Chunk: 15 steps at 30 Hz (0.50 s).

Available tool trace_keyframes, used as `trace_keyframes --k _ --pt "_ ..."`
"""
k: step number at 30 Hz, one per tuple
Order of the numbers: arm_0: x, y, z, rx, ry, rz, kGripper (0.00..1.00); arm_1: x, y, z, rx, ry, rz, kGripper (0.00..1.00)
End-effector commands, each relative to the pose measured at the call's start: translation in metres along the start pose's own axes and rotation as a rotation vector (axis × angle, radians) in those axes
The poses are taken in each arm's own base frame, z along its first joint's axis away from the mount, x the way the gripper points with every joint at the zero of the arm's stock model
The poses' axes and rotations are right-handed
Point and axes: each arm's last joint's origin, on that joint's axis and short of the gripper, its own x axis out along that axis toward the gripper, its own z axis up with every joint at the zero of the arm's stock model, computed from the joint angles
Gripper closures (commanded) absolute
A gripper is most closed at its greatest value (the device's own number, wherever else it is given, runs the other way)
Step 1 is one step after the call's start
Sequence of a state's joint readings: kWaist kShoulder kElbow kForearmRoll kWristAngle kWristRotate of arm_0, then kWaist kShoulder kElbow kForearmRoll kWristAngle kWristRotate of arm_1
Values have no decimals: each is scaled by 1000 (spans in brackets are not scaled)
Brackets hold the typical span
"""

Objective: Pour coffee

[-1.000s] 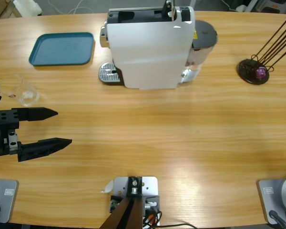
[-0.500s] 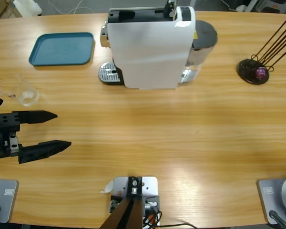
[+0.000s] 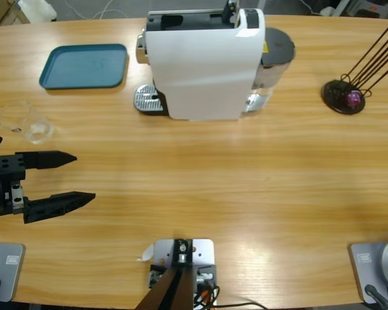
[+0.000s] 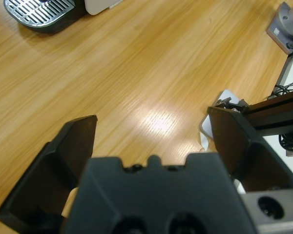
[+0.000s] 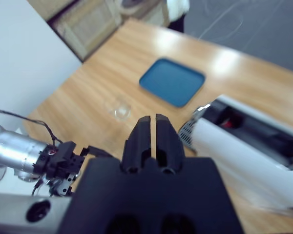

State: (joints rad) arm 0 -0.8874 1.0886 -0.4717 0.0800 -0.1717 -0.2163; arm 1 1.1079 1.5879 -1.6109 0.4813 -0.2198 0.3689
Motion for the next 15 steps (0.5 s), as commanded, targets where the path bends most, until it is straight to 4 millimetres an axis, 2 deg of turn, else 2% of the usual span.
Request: trace_keyframes --k 1,3,5,8,11,15 --pt "-4 0 -9 -13 -3 -12 18 -70 -88 27 83 -181 -253 1000" --pt "-5 1 -11 -16 -2 -12 18 -61 -116 27 160 -177 -342 1000" --pt "-5 1 -12 -19 1 -12 18 -40 -139 21 210 -160 -393 1000" --pt "-3 1 -10 -20 8 -9 18 6 -150 9 234 -127 -358 1000" --pt "-1 1 -9 -20 11 -8 13 49 -142 -6 259 -91 -313 1000" --pt "-1 1 -11 -19 18 -6 13 75 -130 -11 275 -75 -269 1000"
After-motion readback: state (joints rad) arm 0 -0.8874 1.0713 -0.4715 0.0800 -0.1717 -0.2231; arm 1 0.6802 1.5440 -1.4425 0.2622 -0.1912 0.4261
